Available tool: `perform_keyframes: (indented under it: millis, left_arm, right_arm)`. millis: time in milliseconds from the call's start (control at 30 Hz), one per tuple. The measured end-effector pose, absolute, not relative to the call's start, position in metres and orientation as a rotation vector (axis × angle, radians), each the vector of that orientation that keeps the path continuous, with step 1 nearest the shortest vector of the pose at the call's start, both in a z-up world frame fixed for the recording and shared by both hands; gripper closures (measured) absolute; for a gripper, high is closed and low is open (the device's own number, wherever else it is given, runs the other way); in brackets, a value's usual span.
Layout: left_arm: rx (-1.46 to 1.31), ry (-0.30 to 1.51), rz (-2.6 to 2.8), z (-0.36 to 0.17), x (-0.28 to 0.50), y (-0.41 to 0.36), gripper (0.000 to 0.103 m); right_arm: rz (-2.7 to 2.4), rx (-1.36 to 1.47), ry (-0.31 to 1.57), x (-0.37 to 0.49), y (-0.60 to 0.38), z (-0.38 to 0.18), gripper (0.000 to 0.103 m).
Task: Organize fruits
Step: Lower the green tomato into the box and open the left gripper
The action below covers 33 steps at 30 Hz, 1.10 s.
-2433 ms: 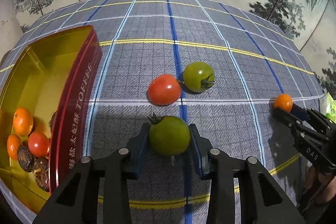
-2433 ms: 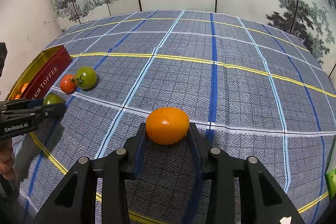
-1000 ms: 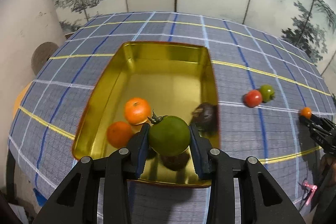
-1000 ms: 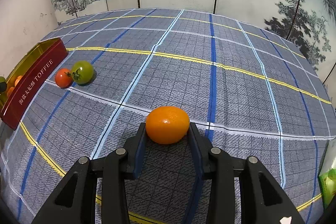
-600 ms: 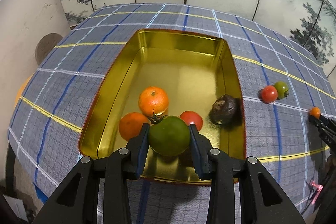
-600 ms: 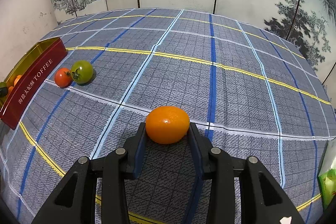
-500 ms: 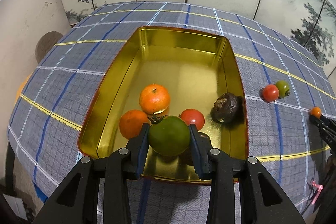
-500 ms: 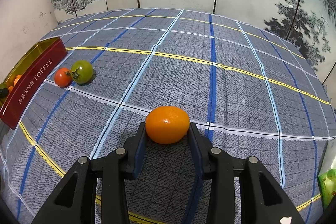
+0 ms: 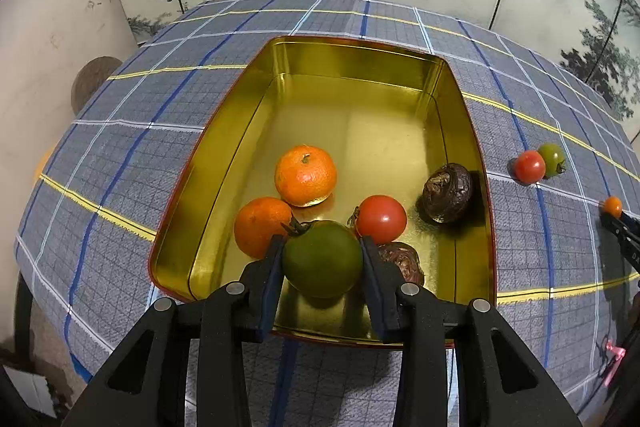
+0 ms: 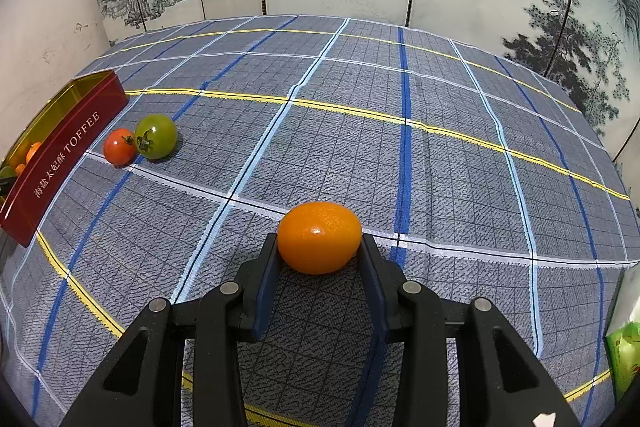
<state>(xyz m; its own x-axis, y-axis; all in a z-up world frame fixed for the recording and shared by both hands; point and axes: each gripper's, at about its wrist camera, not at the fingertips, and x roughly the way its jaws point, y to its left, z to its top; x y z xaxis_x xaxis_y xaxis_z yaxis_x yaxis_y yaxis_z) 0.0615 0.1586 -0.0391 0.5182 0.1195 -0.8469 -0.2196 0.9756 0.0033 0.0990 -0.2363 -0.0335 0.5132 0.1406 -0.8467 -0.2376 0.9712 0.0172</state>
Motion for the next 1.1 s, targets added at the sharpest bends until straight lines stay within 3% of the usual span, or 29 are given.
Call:
perform_keyframes:
  millis: [867,1100]
  left_arm:
    - [-0.081,1.027,0.203,-0.0370,0.0597,0.1549,0.064]
    - [-0.090,1.010,0.213,-0.0325,0.0565,0.1602,0.056]
  right_arm:
    - [0.228,-0.104,1.008,0.0987,-0.2363,-0.0327,0.065]
    - [0.228,-0.104,1.008,0.0986,-0.2365,-0.0327,0.065]
